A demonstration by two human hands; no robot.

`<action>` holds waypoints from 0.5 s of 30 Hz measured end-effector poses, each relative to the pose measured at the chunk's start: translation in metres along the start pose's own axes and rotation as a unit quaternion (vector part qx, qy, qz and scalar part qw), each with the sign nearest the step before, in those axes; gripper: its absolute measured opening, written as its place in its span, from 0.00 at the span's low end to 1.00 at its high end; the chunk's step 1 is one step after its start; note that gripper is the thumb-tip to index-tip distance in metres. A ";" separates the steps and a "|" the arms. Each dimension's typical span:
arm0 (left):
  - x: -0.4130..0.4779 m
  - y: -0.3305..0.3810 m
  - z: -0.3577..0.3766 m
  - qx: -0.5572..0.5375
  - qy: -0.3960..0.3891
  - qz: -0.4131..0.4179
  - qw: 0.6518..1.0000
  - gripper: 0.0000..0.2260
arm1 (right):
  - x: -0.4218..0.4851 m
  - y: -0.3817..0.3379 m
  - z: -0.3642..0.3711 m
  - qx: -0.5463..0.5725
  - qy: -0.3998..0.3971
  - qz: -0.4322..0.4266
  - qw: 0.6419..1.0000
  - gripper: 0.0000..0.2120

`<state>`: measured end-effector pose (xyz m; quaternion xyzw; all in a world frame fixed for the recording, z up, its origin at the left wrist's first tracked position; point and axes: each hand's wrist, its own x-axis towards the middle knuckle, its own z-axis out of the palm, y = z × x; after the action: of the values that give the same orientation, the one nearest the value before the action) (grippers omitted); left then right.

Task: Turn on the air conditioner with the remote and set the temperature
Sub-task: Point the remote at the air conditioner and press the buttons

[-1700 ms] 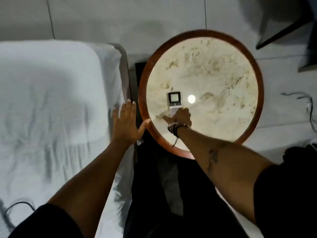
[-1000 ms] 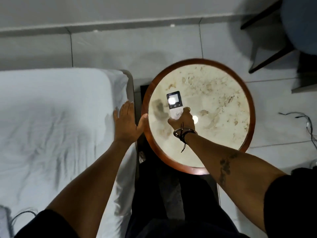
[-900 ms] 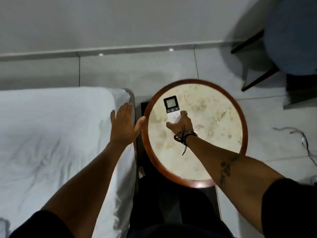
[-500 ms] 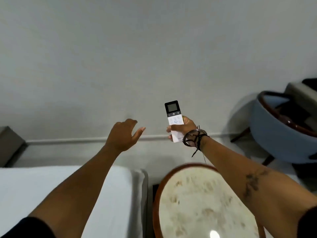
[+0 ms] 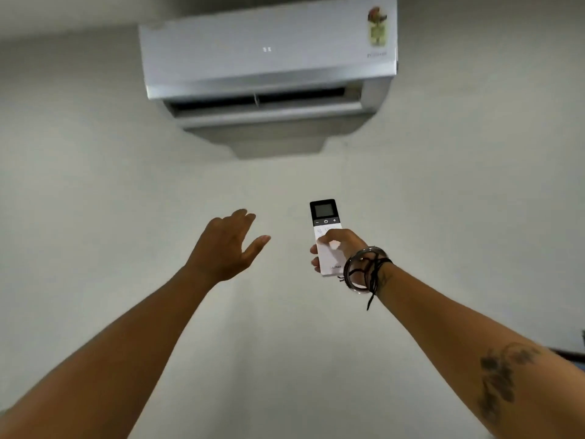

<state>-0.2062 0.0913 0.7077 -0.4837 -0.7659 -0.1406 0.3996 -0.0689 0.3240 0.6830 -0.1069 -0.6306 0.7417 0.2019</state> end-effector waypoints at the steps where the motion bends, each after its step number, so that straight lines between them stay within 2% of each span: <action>1: 0.011 -0.004 -0.013 0.012 0.010 0.002 1.000 0.31 | 0.003 -0.016 0.007 0.005 -0.001 -0.001 1.000 0.11; 5: 0.045 -0.012 -0.057 0.041 0.044 0.006 0.998 0.31 | 0.011 -0.071 0.031 0.012 -0.007 -0.008 1.000 0.11; 12: 0.062 -0.017 -0.098 0.081 0.086 0.002 0.993 0.34 | 0.019 -0.128 0.061 0.052 -0.013 -0.042 0.998 0.25; 15: 0.065 -0.015 -0.106 0.096 0.086 -0.003 0.992 0.38 | 0.022 -0.144 0.064 0.041 -0.013 -0.039 0.998 0.25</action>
<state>-0.1825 0.0614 0.8269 -0.4270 -0.7398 -0.1088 0.5084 -0.0909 0.2942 0.8372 -0.0648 -0.6060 0.7597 0.2266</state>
